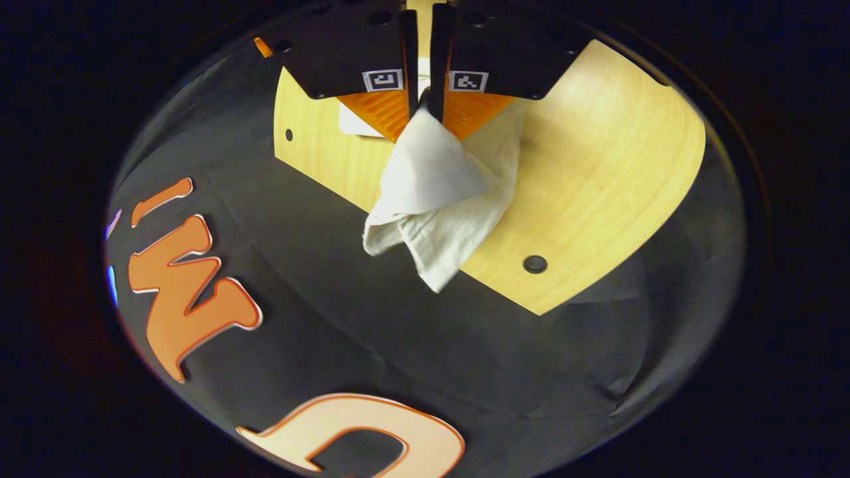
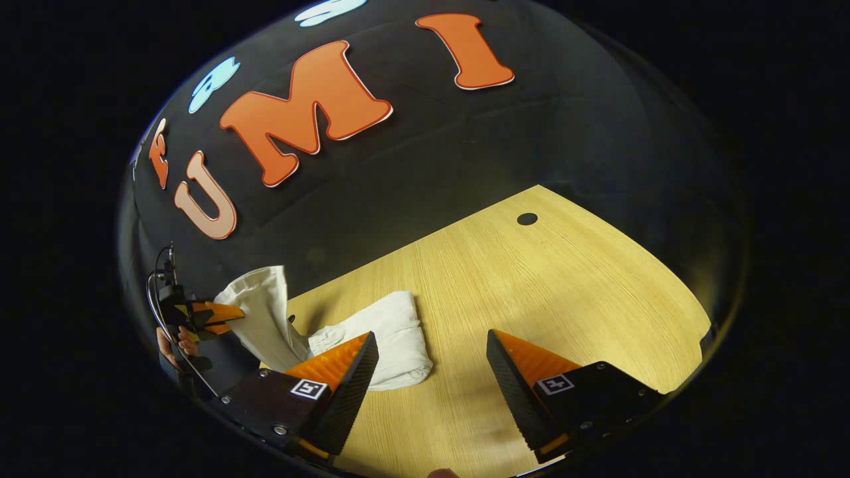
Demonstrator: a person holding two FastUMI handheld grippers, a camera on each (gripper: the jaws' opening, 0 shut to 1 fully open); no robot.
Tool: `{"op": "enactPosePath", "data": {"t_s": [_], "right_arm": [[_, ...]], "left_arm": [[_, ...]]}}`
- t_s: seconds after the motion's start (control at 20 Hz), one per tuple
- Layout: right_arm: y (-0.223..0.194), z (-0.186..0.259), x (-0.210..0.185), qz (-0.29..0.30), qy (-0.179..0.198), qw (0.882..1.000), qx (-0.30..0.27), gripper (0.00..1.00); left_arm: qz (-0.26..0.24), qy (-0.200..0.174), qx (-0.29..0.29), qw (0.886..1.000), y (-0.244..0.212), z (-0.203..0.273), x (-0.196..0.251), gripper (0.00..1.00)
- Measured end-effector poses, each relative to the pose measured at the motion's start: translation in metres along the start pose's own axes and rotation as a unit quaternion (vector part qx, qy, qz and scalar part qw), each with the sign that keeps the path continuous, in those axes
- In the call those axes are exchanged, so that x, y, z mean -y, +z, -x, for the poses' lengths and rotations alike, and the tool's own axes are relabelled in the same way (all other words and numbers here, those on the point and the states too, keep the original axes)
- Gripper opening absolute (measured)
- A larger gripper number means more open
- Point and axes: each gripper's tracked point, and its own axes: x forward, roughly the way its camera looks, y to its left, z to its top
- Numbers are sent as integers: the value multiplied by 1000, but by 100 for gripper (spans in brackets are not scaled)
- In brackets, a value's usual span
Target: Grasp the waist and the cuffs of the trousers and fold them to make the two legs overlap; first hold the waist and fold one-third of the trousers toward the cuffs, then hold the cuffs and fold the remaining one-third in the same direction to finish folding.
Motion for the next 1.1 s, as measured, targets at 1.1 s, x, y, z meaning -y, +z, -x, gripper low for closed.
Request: {"op": "enactPosePath", "data": {"t_s": [1.1], "right_arm": [[-1, -3, 22, -16, 31, 999, -10, 98]], "left_arm": [[-178, -46, -145, 972, -195, -80, 147, 13]]}}
